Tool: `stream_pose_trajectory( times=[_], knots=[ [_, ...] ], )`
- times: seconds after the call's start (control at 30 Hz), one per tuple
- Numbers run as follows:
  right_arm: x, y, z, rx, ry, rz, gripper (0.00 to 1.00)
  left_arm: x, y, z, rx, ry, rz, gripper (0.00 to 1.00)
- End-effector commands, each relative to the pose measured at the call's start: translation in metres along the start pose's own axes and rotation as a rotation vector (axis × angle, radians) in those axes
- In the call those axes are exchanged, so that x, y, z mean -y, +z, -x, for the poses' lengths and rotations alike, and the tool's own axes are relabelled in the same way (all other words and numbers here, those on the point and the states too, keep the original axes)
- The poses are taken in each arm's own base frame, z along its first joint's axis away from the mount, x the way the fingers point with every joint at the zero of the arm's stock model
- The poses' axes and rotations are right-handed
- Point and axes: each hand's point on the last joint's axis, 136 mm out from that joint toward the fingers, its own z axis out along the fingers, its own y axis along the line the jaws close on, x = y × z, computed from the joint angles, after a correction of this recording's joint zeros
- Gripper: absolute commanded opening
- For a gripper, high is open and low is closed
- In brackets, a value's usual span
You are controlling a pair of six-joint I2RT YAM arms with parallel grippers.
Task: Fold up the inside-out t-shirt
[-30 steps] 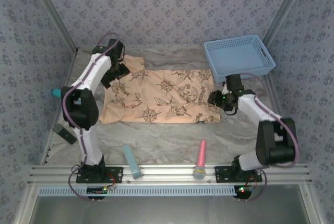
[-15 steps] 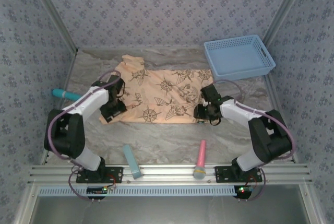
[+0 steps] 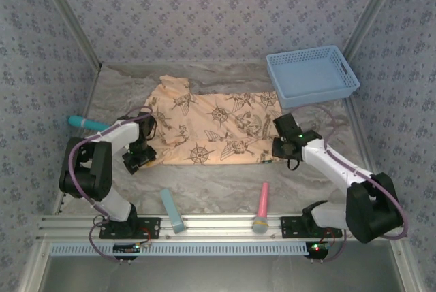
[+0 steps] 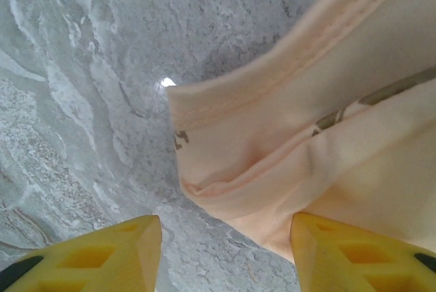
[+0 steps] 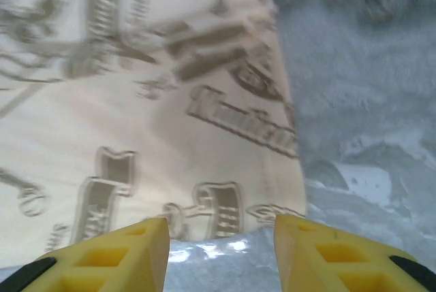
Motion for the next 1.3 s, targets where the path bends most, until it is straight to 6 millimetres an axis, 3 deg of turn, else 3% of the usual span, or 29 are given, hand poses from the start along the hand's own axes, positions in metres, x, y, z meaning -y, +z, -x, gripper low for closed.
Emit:
stream_pose_trajectory(
  times=[0.0, 0.1, 0.2, 0.3, 0.4, 0.47, 0.63, 0.7, 0.83, 0.97, 1.07, 1.27],
  knots=[
    [-0.078, -0.024, 0.035, 0.140, -0.288, 0.150, 0.49, -0.012, -0.001, -0.017, -0.071, -0.007, 0.021, 0.53],
    [-0.184, -0.038, 0.050, 0.254, -0.546, 0.387, 0.50, -0.014, -0.004, -0.022, -0.081, -0.008, 0.008, 0.53],
    [-0.269, -0.038, 0.055, 0.316, -0.730, 0.488, 0.52, -0.020, -0.007, -0.021, -0.088, -0.019, 0.003, 0.53],
    [-0.335, -0.027, 0.048, 0.300, -0.874, 0.577, 0.52, -0.022, -0.006, -0.023, -0.118, -0.029, -0.013, 0.53],
    [-0.383, -0.020, 0.037, 0.307, -0.951, 0.664, 0.53, -0.024, -0.010, -0.022, -0.113, -0.030, -0.018, 0.52],
    [-0.403, -0.007, 0.032, 0.279, -0.959, 0.703, 0.53, -0.025, -0.013, -0.021, -0.102, -0.034, -0.028, 0.53],
    [-0.423, 0.030, 0.033, 0.251, -0.981, 0.639, 0.50, -0.029, -0.015, -0.019, -0.088, -0.040, -0.025, 0.52],
    [-0.427, 0.045, 0.035, 0.236, -0.972, 0.607, 0.41, -0.030, -0.013, -0.020, -0.088, -0.038, -0.021, 0.52],
    [-0.428, 0.062, 0.034, 0.213, -0.969, 0.566, 0.33, -0.031, -0.008, -0.021, -0.097, -0.041, -0.016, 0.51],
    [-0.424, 0.069, 0.034, 0.206, -0.960, 0.540, 0.18, -0.037, -0.004, -0.018, -0.087, -0.048, 0.025, 0.49],
    [-0.418, 0.073, 0.045, 0.217, -0.922, 0.509, 0.05, -0.046, -0.003, -0.013, -0.048, -0.066, 0.070, 0.38],
    [-0.405, 0.062, 0.082, 0.232, -0.765, 0.547, 0.00, -0.056, 0.001, -0.008, 0.000, -0.078, 0.108, 0.22]
  ],
)
